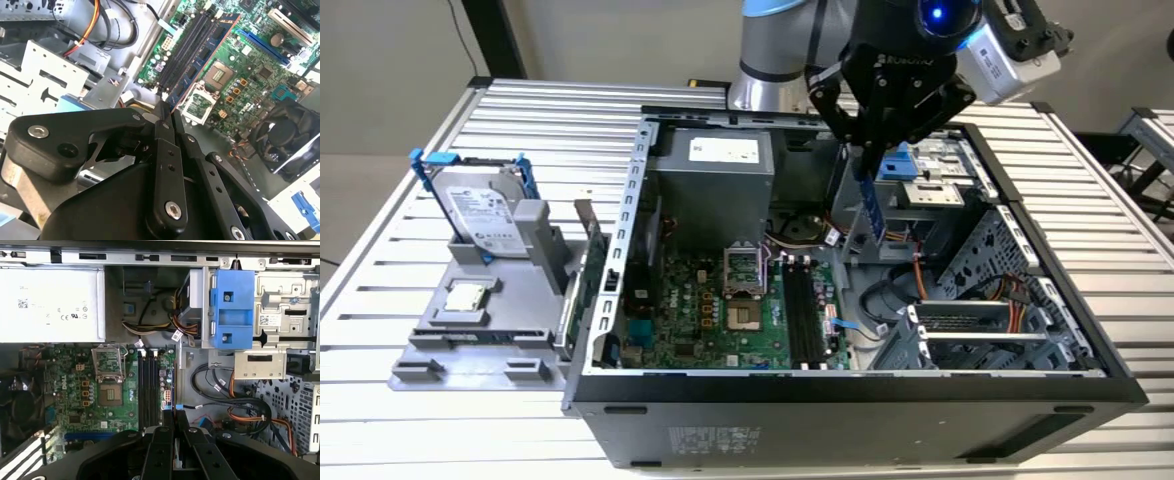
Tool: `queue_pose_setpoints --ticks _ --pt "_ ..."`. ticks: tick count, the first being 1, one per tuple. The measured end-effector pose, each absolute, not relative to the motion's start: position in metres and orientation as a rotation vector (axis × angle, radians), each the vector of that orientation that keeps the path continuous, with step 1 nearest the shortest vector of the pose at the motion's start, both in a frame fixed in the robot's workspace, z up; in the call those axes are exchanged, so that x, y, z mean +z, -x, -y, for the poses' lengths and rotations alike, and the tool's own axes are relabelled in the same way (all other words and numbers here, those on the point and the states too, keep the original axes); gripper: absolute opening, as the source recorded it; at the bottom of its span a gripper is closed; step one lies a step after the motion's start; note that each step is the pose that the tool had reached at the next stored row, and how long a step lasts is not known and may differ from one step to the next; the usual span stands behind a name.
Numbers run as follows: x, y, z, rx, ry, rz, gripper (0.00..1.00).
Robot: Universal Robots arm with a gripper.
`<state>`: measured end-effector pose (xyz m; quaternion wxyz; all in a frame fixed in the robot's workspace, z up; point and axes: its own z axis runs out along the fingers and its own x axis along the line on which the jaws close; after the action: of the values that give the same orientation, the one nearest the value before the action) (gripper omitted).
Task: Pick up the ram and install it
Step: 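Insert the ram into the slot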
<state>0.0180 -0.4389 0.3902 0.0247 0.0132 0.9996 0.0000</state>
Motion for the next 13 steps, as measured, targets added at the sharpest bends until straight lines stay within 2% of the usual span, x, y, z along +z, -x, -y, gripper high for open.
queue_pose_setpoints --ticks 13 --pt "0.371 -0.019 0.439 0.0 -0.043 -3.103 0.0"
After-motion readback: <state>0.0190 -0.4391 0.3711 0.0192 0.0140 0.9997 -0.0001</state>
